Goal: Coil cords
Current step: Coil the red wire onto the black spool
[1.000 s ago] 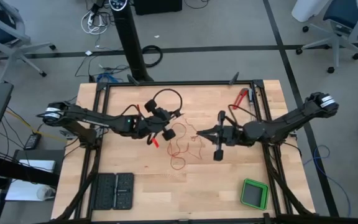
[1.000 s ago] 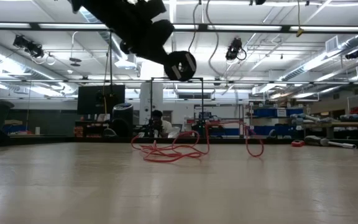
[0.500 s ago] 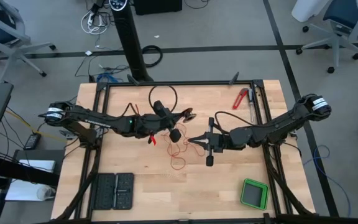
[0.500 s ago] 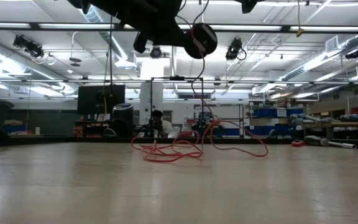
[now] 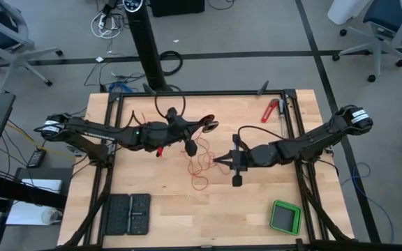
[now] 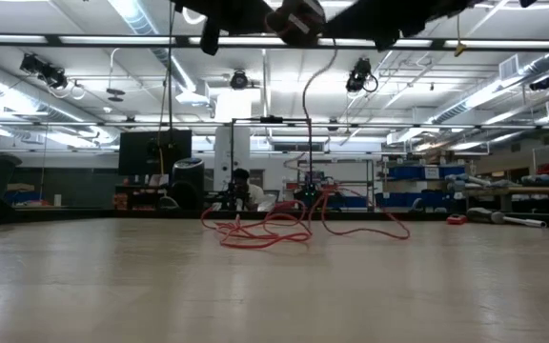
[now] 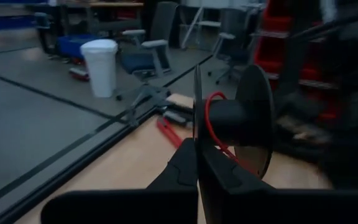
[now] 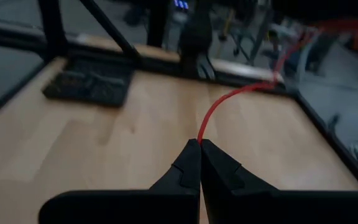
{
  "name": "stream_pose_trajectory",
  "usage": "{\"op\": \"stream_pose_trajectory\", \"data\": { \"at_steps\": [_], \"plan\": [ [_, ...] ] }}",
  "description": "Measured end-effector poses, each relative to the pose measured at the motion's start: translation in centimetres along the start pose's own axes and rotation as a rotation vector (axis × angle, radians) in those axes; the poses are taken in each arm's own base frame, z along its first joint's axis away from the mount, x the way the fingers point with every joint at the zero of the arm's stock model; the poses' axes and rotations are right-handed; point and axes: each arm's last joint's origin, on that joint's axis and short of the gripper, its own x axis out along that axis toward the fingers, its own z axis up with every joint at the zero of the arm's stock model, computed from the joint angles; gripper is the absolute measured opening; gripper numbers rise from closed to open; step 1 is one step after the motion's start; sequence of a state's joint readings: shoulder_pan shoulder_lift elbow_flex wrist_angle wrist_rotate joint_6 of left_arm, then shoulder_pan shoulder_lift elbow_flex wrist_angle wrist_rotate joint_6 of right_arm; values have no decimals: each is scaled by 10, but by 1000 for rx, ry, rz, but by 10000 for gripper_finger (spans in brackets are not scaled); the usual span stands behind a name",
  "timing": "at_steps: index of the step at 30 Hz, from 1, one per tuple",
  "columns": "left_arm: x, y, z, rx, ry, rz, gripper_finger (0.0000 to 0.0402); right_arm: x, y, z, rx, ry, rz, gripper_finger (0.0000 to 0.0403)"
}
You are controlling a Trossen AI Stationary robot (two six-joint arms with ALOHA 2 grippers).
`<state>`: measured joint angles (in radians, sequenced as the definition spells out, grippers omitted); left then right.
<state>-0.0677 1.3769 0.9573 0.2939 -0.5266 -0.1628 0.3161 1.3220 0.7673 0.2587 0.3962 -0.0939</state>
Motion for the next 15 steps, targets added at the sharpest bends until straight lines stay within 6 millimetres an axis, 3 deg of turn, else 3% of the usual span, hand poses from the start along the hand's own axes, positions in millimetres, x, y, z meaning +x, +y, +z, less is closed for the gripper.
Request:
{"op": "stream_pose_trajectory", "data": {
  "at_steps": [9, 15],
  "plan": [
    [-2, -4, 3, -11, -1, -148, 2, 0, -19, -22, 24, 221, -189, 0],
    [-6, -6, 6, -13, -4, -182, 2, -8, -30, -23, 49, 268, -262, 0]
  ]
}}
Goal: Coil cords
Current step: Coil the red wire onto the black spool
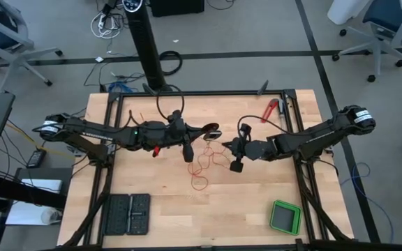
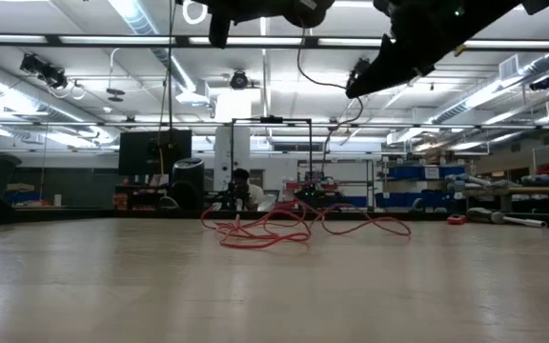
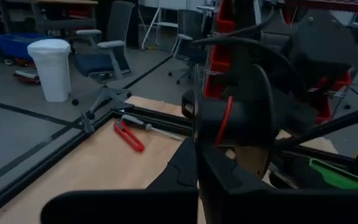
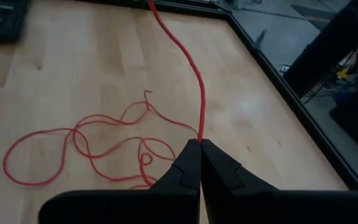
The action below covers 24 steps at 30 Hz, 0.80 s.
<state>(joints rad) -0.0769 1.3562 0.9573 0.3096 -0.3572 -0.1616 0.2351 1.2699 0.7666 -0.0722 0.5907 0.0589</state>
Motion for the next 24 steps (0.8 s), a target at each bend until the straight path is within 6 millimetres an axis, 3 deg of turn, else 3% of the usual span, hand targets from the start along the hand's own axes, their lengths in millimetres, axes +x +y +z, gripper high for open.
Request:
{"op": "stream_pose_trajectory", "data": {
  "at_steps": [13, 24],
  "plan": [
    [-4, -3, -1, 13, 31, -8, 2, -30, -21, 5, 18, -14, -49, 0],
    [-9, 3, -12, 102, 148, 101, 1, -59, -37, 12, 76, -87, -76, 0]
  ]
}}
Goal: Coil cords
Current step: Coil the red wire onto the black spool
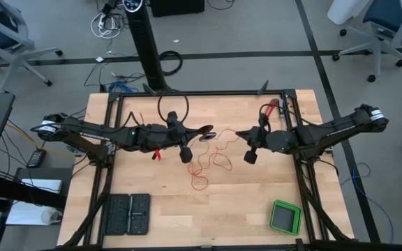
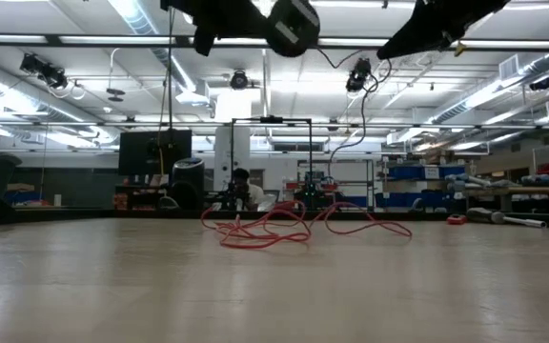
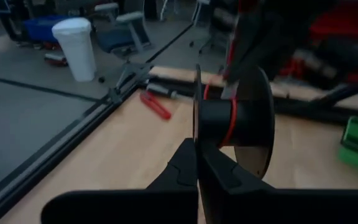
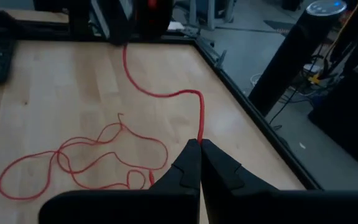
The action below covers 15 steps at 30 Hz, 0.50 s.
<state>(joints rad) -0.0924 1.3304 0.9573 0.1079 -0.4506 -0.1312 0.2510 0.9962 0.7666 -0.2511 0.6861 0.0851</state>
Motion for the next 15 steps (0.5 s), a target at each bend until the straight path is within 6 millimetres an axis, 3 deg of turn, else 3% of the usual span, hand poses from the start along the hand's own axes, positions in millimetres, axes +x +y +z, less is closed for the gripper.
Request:
{"op": "stream_pose_trajectory", "data": {
  "at_steps": [15],
  "plan": [
    [1, 7, -17, 117, 163, 59, 1, -21, 6, 19, 39, -192, -106, 0]
  ]
}}
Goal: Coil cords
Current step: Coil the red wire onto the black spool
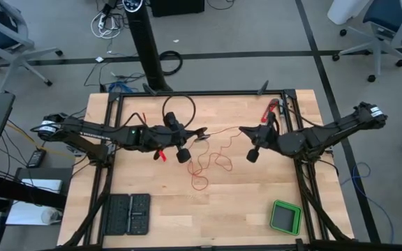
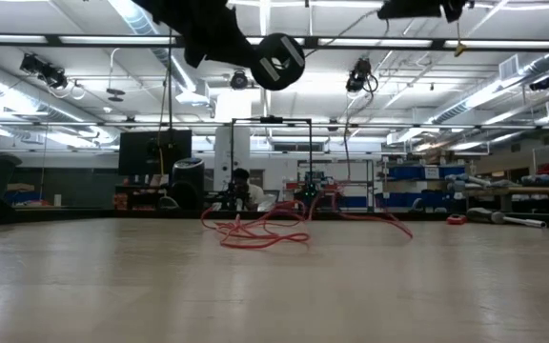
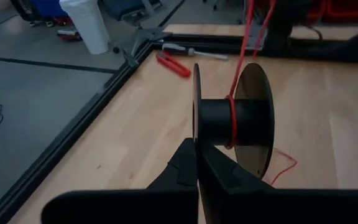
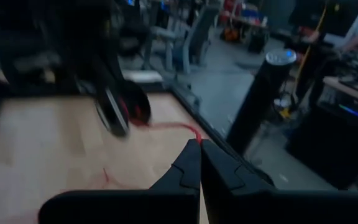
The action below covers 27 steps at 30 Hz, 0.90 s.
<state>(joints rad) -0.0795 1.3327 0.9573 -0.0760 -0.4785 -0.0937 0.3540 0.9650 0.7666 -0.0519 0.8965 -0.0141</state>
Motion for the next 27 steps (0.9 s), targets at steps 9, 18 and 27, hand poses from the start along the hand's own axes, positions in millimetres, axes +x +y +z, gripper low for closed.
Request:
{"op": "stream_pose_trajectory", "data": {
  "at_steps": [9, 18, 27],
  "plan": [
    [15, -8, -3, -24, -17, -27, 1, 19, 32, 8, -29, -128, 41, 0],
    [16, -9, 4, -95, -97, -21, 1, 43, 53, 3, -47, -205, 47, 0],
    [27, -13, 3, -138, -132, 22, 1, 55, 57, 2, -24, -269, 168, 0]
  ]
}}
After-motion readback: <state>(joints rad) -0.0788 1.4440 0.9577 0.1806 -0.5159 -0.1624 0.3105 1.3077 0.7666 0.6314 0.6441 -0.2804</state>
